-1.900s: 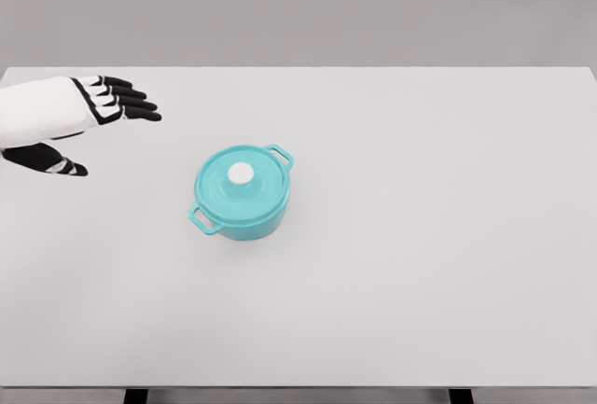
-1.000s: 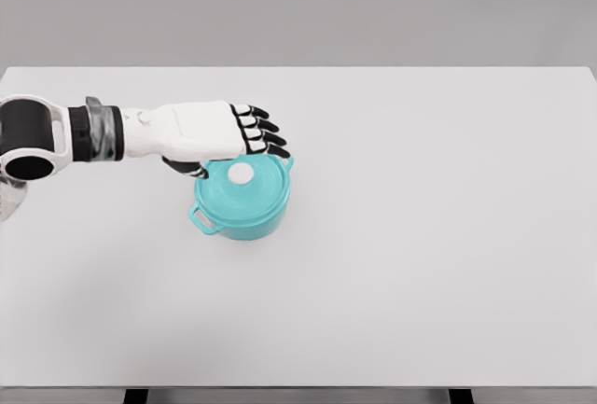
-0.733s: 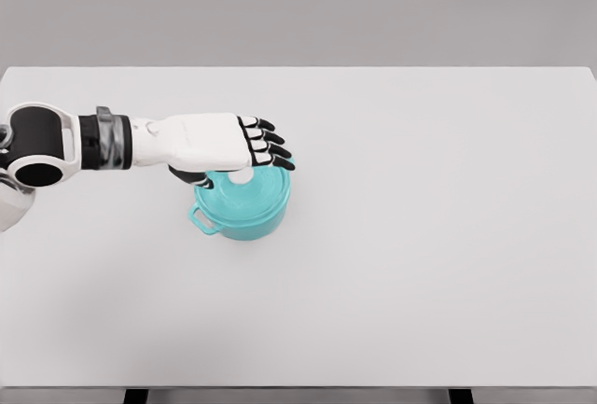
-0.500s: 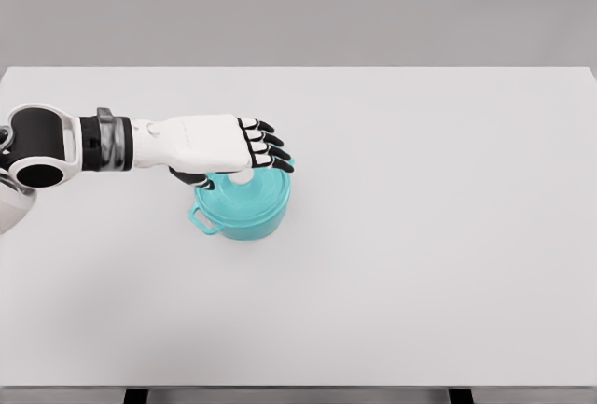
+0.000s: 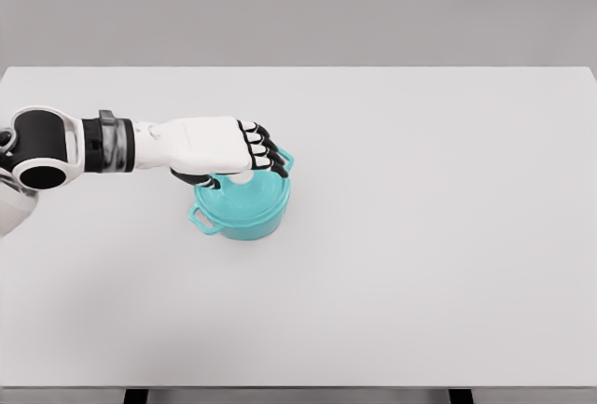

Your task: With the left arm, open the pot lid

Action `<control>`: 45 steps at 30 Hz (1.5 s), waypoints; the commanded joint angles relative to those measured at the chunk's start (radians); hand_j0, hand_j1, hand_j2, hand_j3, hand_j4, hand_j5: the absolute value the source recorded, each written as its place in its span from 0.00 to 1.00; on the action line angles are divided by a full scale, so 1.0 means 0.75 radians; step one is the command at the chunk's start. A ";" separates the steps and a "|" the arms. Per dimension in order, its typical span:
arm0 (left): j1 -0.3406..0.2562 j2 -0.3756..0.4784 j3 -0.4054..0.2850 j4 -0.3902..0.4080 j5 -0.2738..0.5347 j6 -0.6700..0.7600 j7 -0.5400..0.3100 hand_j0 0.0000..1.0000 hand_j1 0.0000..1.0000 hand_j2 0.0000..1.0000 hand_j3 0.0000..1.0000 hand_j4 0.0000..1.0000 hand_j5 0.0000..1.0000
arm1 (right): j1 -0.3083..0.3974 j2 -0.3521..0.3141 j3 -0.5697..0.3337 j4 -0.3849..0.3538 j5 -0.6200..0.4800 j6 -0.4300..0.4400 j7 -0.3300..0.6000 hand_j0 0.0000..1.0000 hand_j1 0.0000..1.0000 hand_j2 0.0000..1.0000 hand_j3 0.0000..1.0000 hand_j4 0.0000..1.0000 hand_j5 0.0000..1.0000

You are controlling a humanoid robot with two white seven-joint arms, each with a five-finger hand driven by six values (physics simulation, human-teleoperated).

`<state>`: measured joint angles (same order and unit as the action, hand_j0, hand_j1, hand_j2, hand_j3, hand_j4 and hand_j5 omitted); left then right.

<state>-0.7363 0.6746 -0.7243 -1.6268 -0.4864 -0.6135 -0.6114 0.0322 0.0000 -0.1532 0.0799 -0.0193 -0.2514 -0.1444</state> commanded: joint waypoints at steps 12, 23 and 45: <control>0.002 -0.016 -0.008 0.005 -0.002 0.004 0.001 0.83 0.83 0.83 0.83 0.83 0.83 | 0.000 0.000 0.000 0.000 -0.001 0.000 0.000 1.00 1.00 1.00 1.00 1.00 1.00; 0.004 -0.014 -0.010 0.009 -0.037 0.004 0.001 0.80 0.80 0.80 0.80 0.80 0.80 | 0.000 0.000 0.000 0.000 0.001 0.000 -0.002 1.00 1.00 1.00 1.00 1.00 1.00; 0.020 -0.024 -0.012 0.036 -0.047 0.004 0.001 0.71 0.71 0.71 0.71 0.71 0.71 | 0.000 0.000 0.000 0.000 -0.001 0.000 0.000 1.00 1.00 1.00 1.00 1.00 1.00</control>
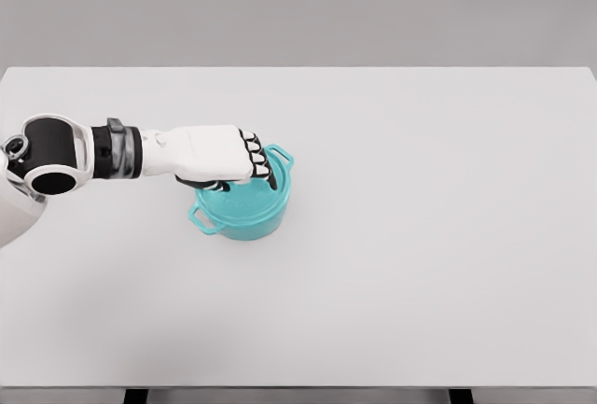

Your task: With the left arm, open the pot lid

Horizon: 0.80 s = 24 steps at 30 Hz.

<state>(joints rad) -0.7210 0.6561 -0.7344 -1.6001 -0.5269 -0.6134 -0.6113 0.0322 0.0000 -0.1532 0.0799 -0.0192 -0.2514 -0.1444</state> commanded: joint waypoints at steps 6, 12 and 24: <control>-0.002 -0.001 0.002 0.002 0.005 0.003 0.001 0.70 0.70 0.70 0.70 0.70 0.70 | 0.000 0.000 0.000 0.000 -0.001 0.000 0.000 1.00 1.00 1.00 1.00 1.00 1.00; -0.002 -0.001 0.008 0.002 0.013 0.003 0.001 0.66 0.66 0.66 0.66 0.66 0.66 | 0.000 0.000 0.000 0.000 -0.001 0.000 0.000 1.00 1.00 1.00 1.00 1.00 1.00; 0.000 -0.001 0.006 0.033 0.017 0.003 0.001 0.56 0.56 0.56 0.56 0.56 0.56 | 0.000 0.000 0.000 0.000 -0.001 0.000 0.000 1.00 1.00 1.00 1.00 1.00 1.00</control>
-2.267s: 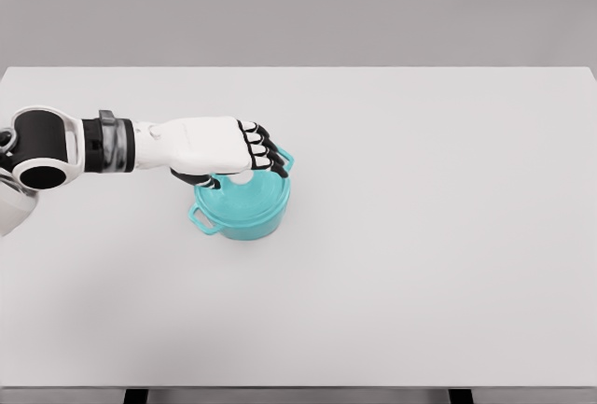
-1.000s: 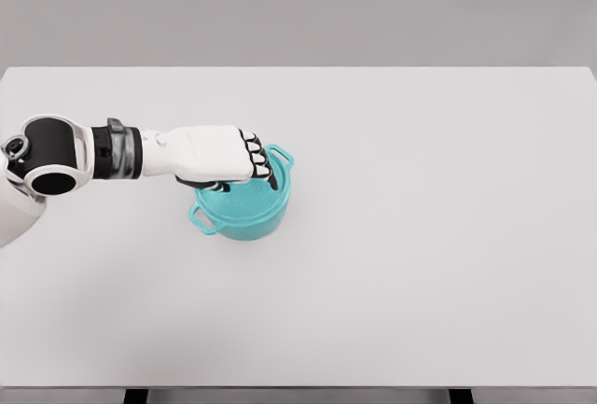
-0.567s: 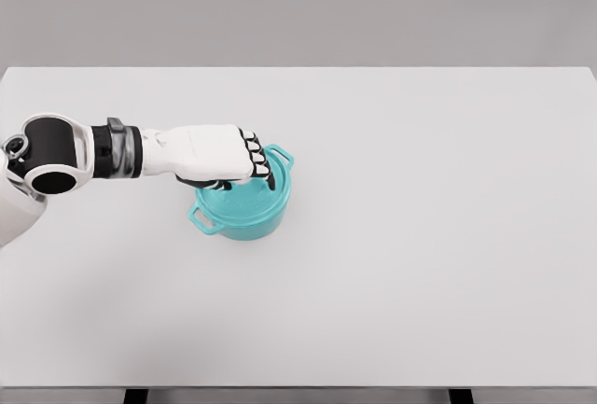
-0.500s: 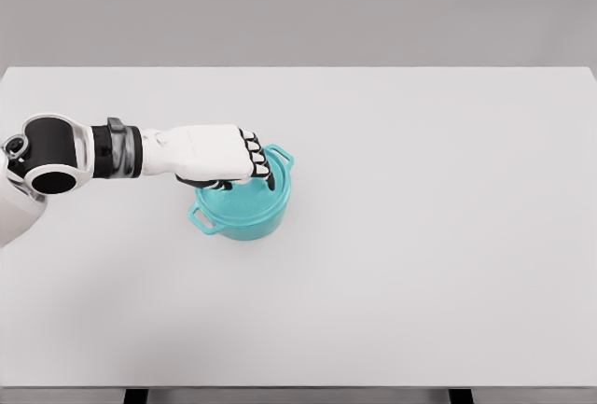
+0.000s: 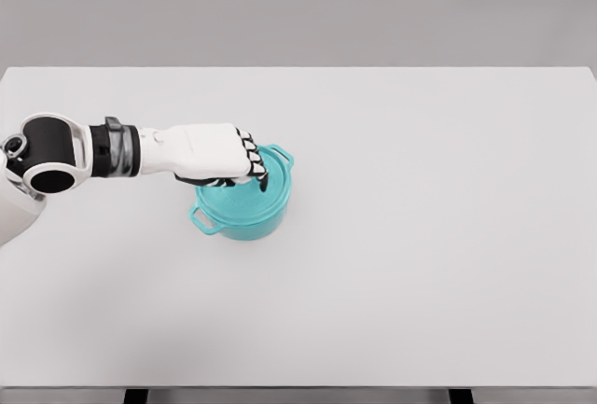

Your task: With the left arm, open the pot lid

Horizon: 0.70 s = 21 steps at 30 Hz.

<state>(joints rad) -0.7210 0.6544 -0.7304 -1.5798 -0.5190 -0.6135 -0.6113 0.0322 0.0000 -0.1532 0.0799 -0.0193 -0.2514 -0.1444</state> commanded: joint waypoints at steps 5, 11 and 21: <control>0.000 -0.001 0.002 0.006 0.007 0.003 0.001 0.56 0.56 0.56 0.56 0.56 0.56 | 0.000 0.000 0.000 0.000 -0.001 0.000 0.000 1.00 1.00 1.00 1.00 1.00 1.00; 0.000 -0.014 0.008 0.024 0.007 0.003 0.001 0.53 0.53 0.53 0.53 0.53 0.53 | 0.000 0.000 0.000 0.000 -0.001 0.000 0.000 1.00 1.00 1.00 1.00 1.00 1.00; -0.016 0.001 0.031 0.026 0.095 0.003 0.001 0.53 0.53 0.53 0.53 0.53 0.53 | 0.000 0.000 0.000 0.000 -0.001 0.000 0.000 1.00 1.00 1.00 1.00 1.00 1.00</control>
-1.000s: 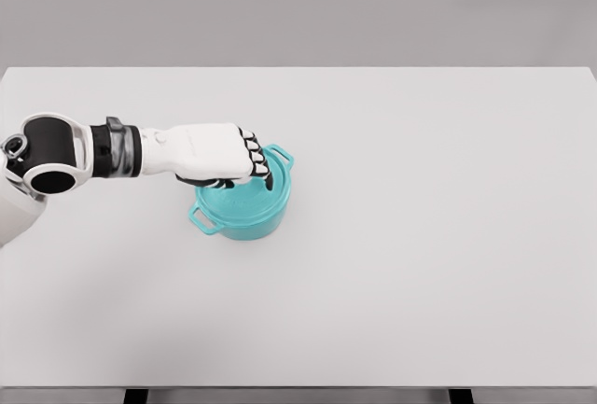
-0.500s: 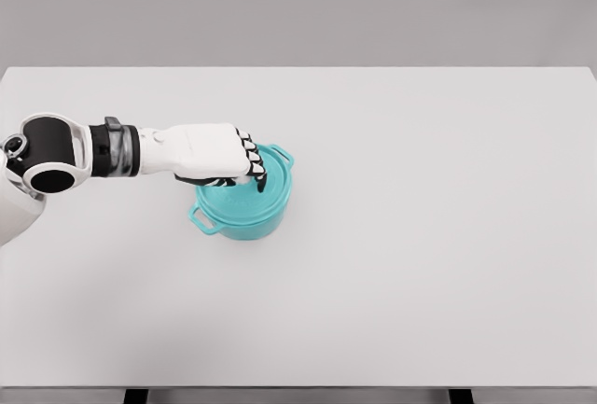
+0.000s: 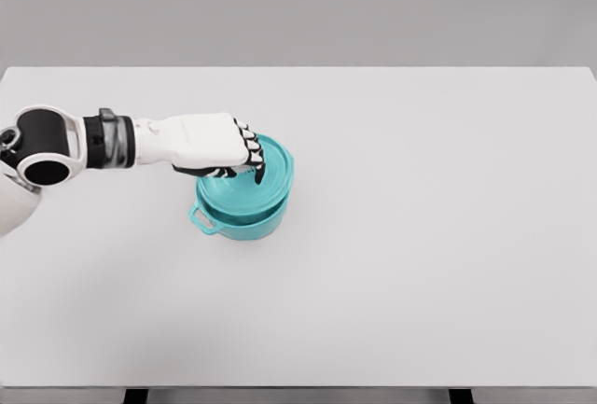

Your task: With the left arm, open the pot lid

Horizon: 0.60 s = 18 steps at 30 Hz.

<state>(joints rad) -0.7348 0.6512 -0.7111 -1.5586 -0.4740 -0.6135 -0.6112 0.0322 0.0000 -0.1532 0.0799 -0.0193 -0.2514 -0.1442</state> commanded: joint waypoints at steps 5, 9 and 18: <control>0.004 0.152 0.069 -0.008 0.129 0.003 0.000 0.53 0.53 0.53 0.53 0.53 0.53 | 0.000 0.000 0.000 0.000 -0.001 0.000 0.000 1.00 1.00 1.00 1.00 1.00 1.00; 0.018 0.250 0.132 -0.004 0.151 0.003 0.000 0.53 0.53 0.53 0.53 0.53 0.53 | 0.000 0.000 0.000 0.000 -0.001 0.000 0.000 1.00 1.00 1.00 1.00 1.00 1.00; 0.022 0.306 0.200 0.268 0.137 0.003 0.000 0.52 0.52 0.52 0.52 0.52 0.52 | 0.000 0.000 0.000 0.000 -0.001 0.000 0.000 1.00 1.00 1.00 1.00 1.00 1.00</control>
<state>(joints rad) -0.7179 0.8743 -0.5739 -1.4186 -0.3727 -0.6136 -0.6114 0.0322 0.0000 -0.1532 0.0799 -0.0193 -0.2514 -0.1443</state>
